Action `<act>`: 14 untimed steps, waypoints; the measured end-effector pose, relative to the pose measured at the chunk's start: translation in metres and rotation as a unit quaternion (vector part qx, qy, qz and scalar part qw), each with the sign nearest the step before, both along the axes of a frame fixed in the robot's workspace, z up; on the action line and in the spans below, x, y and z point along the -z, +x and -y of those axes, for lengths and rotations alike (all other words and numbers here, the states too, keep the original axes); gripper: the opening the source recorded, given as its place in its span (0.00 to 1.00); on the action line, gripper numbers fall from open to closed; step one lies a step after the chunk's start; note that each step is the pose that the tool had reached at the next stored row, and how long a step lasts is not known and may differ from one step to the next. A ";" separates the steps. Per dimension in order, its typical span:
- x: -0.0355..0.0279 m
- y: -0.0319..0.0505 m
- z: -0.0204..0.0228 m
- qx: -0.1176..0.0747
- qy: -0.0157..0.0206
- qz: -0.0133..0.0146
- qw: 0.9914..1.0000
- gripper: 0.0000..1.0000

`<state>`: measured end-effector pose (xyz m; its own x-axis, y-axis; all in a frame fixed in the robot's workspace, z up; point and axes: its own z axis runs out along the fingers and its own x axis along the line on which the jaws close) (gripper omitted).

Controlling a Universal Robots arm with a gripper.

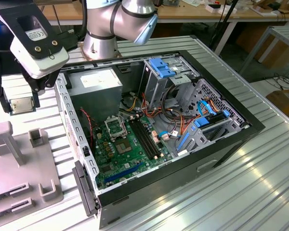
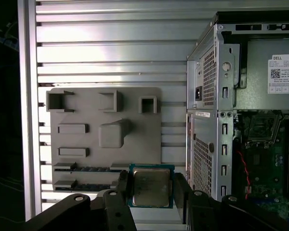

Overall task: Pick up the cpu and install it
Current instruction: 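Pick up the cpu and move it towards the insertion slot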

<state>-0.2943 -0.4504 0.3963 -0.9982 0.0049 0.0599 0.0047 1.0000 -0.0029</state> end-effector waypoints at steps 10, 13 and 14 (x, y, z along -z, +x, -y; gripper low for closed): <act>0.0000 0.0080 0.0000 0.000 0.000 0.000 1.000 0.47; 0.0000 0.0147 0.0000 0.000 0.000 0.000 1.000 0.47; 0.0000 0.0161 0.0000 0.000 0.000 0.000 1.000 0.47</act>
